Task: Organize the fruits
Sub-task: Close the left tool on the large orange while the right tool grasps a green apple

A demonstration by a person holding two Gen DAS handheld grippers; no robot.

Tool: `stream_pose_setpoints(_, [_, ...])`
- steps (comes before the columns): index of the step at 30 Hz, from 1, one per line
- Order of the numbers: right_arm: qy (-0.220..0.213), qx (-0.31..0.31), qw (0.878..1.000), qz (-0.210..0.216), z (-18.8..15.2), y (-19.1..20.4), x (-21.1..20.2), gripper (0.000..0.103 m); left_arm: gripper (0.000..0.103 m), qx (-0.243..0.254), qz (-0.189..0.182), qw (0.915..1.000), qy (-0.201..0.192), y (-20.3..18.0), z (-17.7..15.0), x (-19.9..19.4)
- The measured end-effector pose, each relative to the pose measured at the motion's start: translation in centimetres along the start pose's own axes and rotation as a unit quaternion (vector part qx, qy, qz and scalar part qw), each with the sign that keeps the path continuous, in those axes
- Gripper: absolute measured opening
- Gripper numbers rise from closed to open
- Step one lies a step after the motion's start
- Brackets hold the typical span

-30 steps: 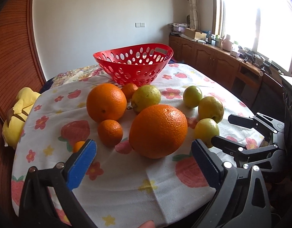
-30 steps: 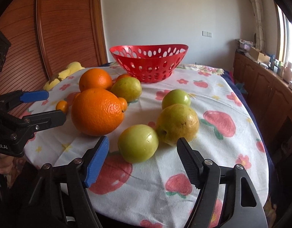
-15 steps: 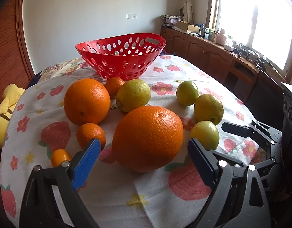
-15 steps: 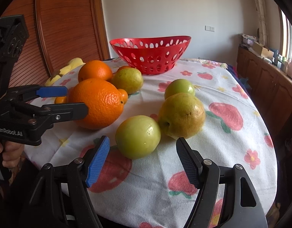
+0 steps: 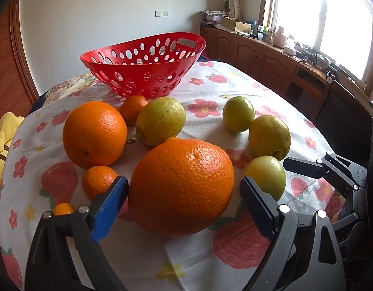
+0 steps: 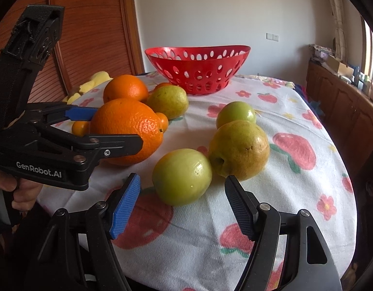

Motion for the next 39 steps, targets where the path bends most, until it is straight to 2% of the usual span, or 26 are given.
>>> stream_pose_setpoints(3, [0.004, -0.002, 1.0, -0.001, -0.2, 0.0, 0.3, 0.074, 0.09, -0.002, -0.001, 1.0, 0.003, 0.3, -0.1, 0.2])
stream_pose_setpoints(13, [0.014, -0.003, 1.0, 0.002, -0.4, 0.2, 1.2, 0.074, 0.091, -0.012, -0.018, 0.9996, 0.016, 0.3, -0.4, 1.7])
stream_pose_setpoints(24, [0.02, -0.007, 1.0, 0.004, -0.3, 0.5, 2.0, 0.072, 0.088, -0.029, -0.009, 0.9995, 0.003, 1.3, -1.8, -0.3])
stream_pose_setpoints(27, [0.021, -0.008, 1.0, 0.0, -0.2, 0.5, 2.2, 0.066, 0.088, -0.036, -0.014, 0.9992, -0.002, 1.7, -1.9, -1.1])
stream_pose_setpoints(29, [0.023, -0.004, 1.0, -0.01, -0.1, 0.2, 2.5, 0.055, 0.088, -0.036, -0.015, 0.9992, -0.007, 1.9, -1.8, -1.6])
stream_pose_setpoints(39, [0.025, 0.011, 1.0, 0.002, -0.1, -0.1, 2.5, 0.053, 0.088, -0.036, -0.015, 0.9991, -0.019, 1.9, -1.3, -2.9])
Point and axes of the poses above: each gripper's, at about its wrist camera, not at the fingertips, and x roughly the way its jaws point, y to its left, z to its top, the point moved 9 cm from there along x, roughly the way its jaws point, and after that the axes turned 3 degrees about z, right-handed, at the moved point
